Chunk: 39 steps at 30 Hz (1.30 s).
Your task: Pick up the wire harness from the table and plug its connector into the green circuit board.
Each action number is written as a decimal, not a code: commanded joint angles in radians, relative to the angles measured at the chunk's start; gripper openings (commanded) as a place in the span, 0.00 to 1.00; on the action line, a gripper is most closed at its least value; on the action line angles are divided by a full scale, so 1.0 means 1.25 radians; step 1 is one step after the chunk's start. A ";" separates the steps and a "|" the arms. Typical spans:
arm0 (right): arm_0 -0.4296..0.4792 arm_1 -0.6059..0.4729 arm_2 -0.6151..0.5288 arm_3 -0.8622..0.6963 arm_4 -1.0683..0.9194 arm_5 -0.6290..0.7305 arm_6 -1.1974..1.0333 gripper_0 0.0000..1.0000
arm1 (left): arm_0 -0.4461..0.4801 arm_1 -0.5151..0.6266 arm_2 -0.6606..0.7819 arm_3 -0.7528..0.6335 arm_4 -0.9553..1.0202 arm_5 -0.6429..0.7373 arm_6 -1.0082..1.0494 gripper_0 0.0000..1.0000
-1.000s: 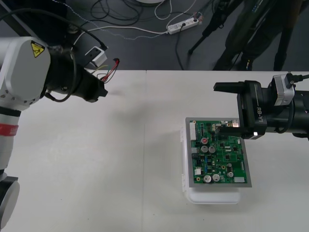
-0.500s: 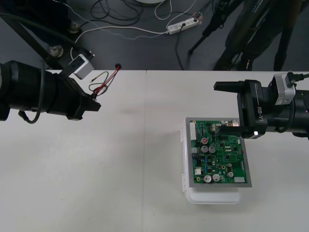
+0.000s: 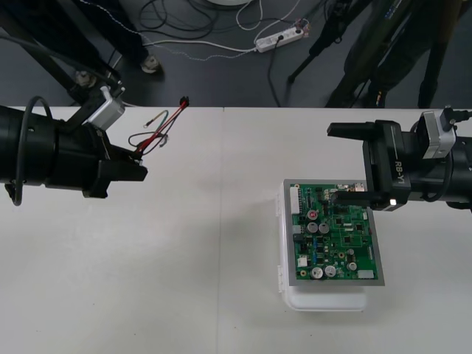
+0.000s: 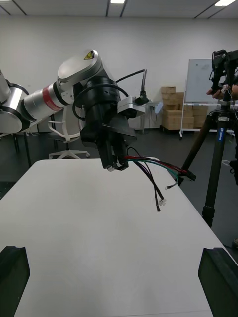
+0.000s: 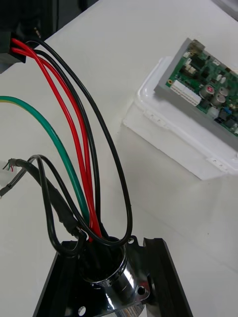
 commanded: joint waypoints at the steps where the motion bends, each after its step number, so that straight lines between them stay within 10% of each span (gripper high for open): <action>1: -0.023 -0.002 0.003 -0.011 -0.016 -0.004 -0.048 1.00 | 0.013 0.025 0.033 -0.029 0.070 -0.021 -0.081 0.00; 39: -0.016 0.007 0.003 -0.011 -0.030 -0.004 -0.057 1.00 | -0.009 -0.106 -0.095 -0.099 0.324 -0.021 -0.156 0.00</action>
